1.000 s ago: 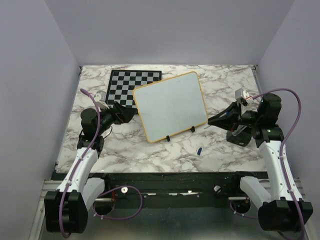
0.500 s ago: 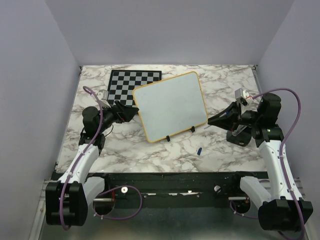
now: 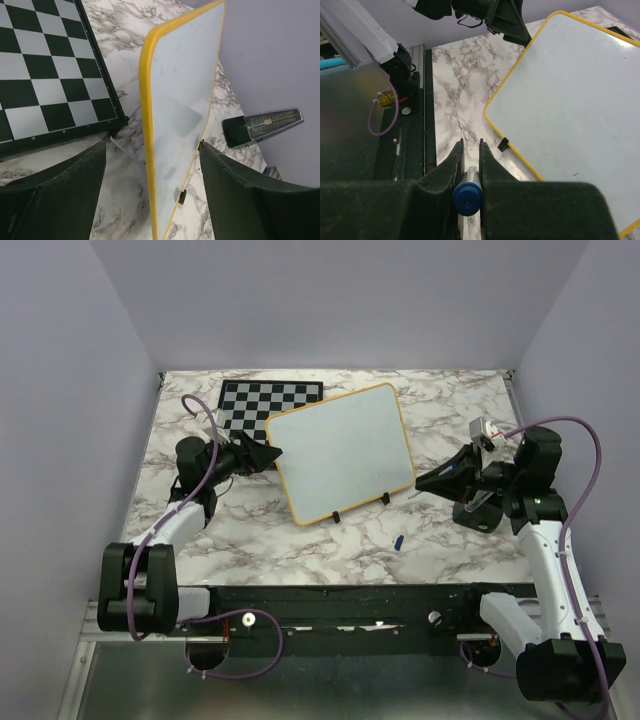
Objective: Write a sentence on the whiteboard
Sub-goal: Pick up the whiteboard from the whiteboard stand.
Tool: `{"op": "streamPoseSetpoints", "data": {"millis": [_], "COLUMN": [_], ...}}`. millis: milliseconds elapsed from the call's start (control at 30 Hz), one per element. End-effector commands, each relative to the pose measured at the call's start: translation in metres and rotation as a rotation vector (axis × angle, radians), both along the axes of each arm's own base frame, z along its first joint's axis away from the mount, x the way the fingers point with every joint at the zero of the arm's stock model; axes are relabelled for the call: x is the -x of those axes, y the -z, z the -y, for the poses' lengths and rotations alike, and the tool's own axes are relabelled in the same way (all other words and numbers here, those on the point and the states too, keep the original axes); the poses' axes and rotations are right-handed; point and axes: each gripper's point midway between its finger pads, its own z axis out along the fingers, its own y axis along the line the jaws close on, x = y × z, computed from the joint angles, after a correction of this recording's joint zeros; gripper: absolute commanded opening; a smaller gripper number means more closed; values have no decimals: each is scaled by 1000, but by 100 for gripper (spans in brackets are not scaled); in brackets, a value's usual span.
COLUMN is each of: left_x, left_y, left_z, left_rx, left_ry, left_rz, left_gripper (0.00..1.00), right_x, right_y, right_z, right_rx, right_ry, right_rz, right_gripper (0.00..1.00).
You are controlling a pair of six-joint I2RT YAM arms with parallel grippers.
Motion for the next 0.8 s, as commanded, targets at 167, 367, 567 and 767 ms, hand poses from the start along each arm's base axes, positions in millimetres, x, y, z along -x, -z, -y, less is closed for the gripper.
{"op": "streamPoseSetpoints", "data": {"millis": [167, 367, 567, 767], "left_x": [-35, -32, -34, -29], "left_y": [-29, -26, -20, -14], "left_z": [19, 27, 32, 36], "left_rx": [91, 149, 197, 216], "left_ry": [137, 179, 192, 182], "left_rz": [124, 130, 117, 105], "left_gripper": [73, 69, 63, 61], "right_x": [12, 12, 12, 12], "right_y": [-3, -3, -2, -3], "right_z": [-2, -2, -2, -2], "right_rx": [-15, -16, -16, -15], "right_ry": [-57, -58, -58, -55], "right_rz": [26, 23, 21, 26], "right_gripper": [0, 0, 1, 0]}}
